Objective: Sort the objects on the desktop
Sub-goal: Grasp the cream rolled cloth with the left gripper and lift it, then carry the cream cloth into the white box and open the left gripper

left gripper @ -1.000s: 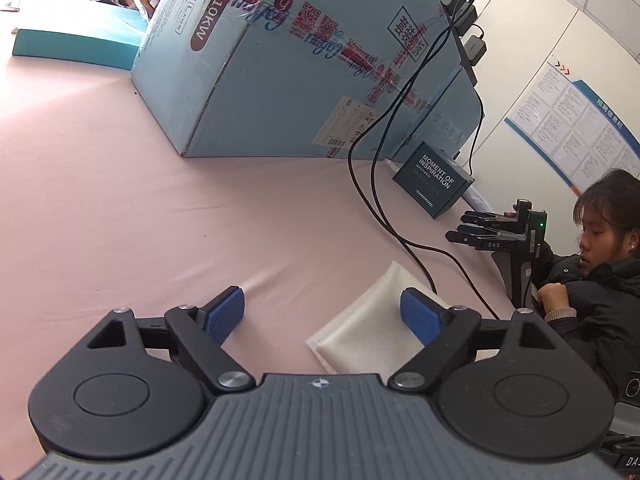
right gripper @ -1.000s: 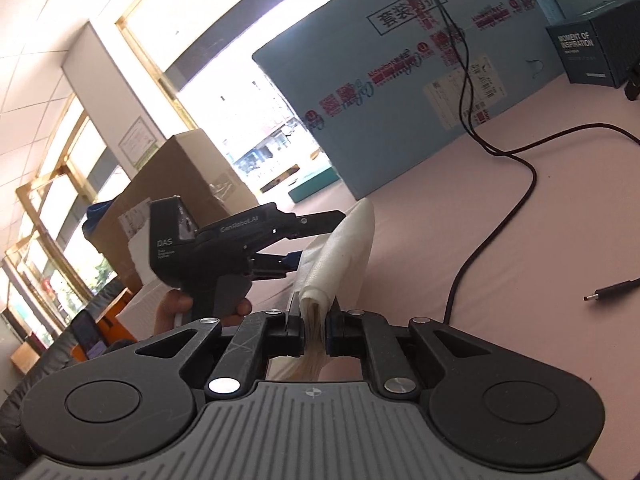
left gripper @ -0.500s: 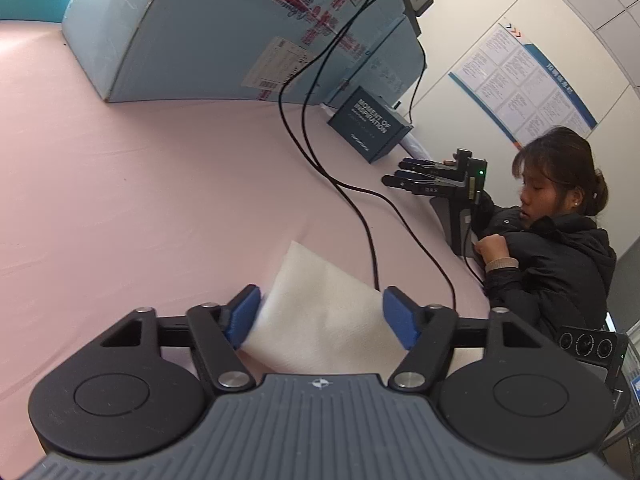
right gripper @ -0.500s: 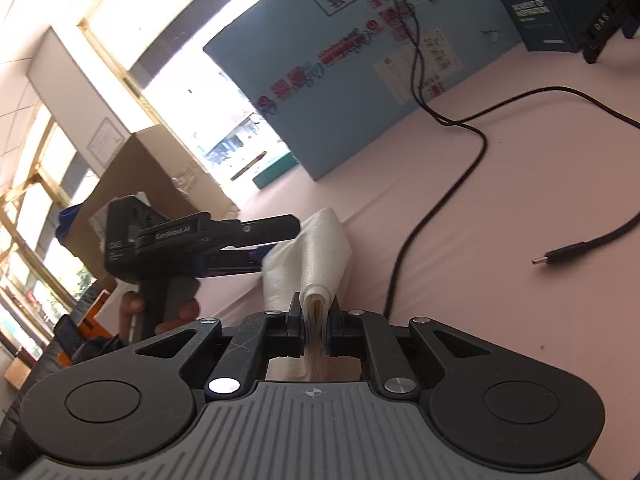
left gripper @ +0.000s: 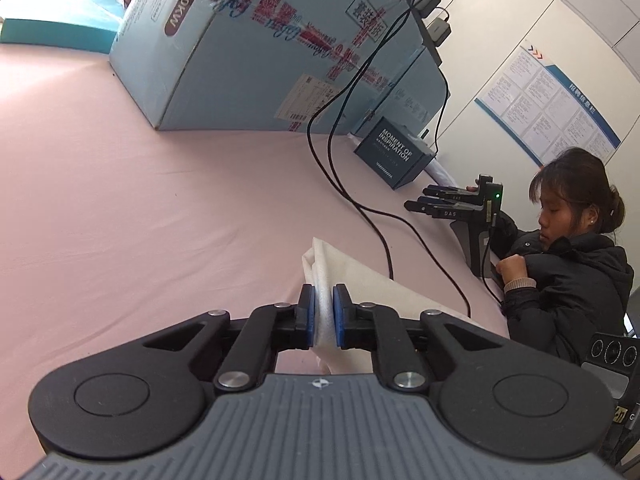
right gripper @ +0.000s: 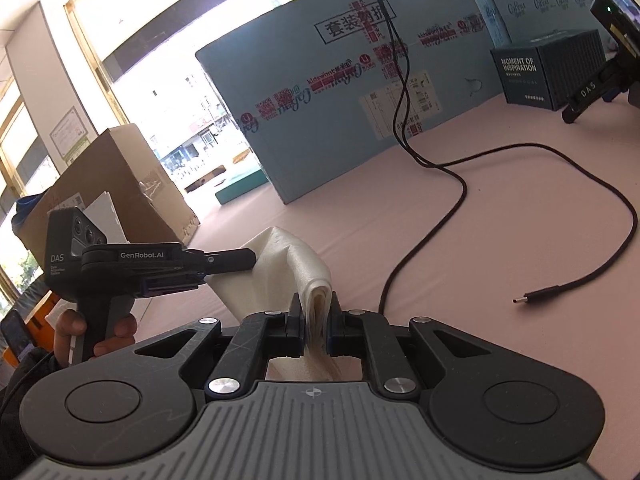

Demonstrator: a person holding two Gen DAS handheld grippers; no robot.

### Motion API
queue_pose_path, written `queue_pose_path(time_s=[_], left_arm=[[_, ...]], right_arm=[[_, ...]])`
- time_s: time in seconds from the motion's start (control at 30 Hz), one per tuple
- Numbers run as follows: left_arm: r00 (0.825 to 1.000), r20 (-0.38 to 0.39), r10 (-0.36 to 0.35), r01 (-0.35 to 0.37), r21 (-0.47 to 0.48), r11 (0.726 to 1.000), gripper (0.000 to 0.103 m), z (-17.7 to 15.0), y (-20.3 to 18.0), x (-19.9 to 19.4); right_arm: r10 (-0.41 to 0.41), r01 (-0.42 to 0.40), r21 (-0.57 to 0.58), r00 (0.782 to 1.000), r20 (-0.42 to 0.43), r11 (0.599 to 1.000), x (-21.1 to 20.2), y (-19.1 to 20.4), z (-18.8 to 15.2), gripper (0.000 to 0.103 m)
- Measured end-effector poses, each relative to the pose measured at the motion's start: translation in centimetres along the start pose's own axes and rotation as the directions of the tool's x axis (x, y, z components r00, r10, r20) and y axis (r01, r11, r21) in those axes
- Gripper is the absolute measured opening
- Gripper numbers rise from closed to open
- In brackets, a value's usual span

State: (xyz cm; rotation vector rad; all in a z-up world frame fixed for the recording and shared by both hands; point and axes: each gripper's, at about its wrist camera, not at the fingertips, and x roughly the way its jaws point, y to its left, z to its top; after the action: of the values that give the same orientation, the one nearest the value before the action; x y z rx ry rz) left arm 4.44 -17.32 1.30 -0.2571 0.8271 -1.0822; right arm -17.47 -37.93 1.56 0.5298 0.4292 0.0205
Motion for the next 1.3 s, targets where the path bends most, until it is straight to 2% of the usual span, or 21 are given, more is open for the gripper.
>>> queue_pose_path(time_s=[0.2, 0.33, 0.4, 0.5, 0.7, 0.87, 0.93, 1.07, 1.13, 1.3], left_arm=[[0.989, 0.126, 0.072, -0.077, 0.041, 0.996, 0.008, -0.4, -1.1, -5.5], [0.969, 0.216, 0.122, -0.132, 0.029, 0.991, 0.007, -0.3, -1.3, -10.1], [0.956, 0.253, 0.147, -0.159, 0.030, 0.987, 0.007, 0.0, -1.8, -12.8], [0.929, 0.304, 0.212, -0.228, 0.019, 0.973, 0.008, -0.1, -1.8, -17.7], [0.879, 0.318, 0.355, -0.341, -0.102, 0.935, 0.008, -0.7, 0.7, -23.0], [0.825, 0.316, 0.470, -0.425, -0.202, 0.882, 0.008, -1.3, 2.9, -27.5], [0.800, 0.311, 0.514, -0.456, -0.242, 0.857, 0.008, -1.5, 3.7, -29.3], [0.745, 0.296, 0.598, -0.513, -0.319, 0.797, 0.008, -1.9, 5.4, -32.9], [0.718, 0.284, 0.636, -0.536, -0.356, 0.765, 0.008, -2.1, 6.4, -34.6], [0.743, 0.211, 0.636, -0.525, -0.406, 0.748, 0.008, -0.4, 11.1, -33.3]], right_arm=[[0.051, -0.049, -0.044, 0.997, 0.055, 0.998, -0.2, 3.6, 1.3, 0.009], [0.116, -0.108, -0.090, 0.989, 0.088, 0.990, -0.4, 7.3, 2.9, 0.009], [0.183, -0.174, -0.099, 0.979, 0.092, 0.980, -0.5, 9.5, 3.9, 0.009], [0.278, -0.270, -0.104, 0.958, 0.069, 0.957, 0.0, 12.6, 5.2, 0.009], [0.439, -0.443, -0.105, 0.897, -0.058, 0.891, 3.6, 19.9, 6.4, 0.009], [0.504, -0.525, -0.088, 0.844, -0.183, 0.847, 8.4, 26.2, 6.4, 0.009], [0.508, -0.533, -0.060, 0.831, -0.229, 0.844, 10.3, 28.0, 6.3, 0.009], [0.481, -0.508, -0.024, 0.828, -0.287, 0.861, 13.6, 30.5, 6.0, 0.009], [0.444, -0.480, -0.052, 0.843, -0.306, 0.876, 14.7, 31.5, 5.7, 0.009], [0.352, -0.406, -0.129, 0.882, -0.312, 0.905, 17.1, 32.6, 4.9, 0.009]])
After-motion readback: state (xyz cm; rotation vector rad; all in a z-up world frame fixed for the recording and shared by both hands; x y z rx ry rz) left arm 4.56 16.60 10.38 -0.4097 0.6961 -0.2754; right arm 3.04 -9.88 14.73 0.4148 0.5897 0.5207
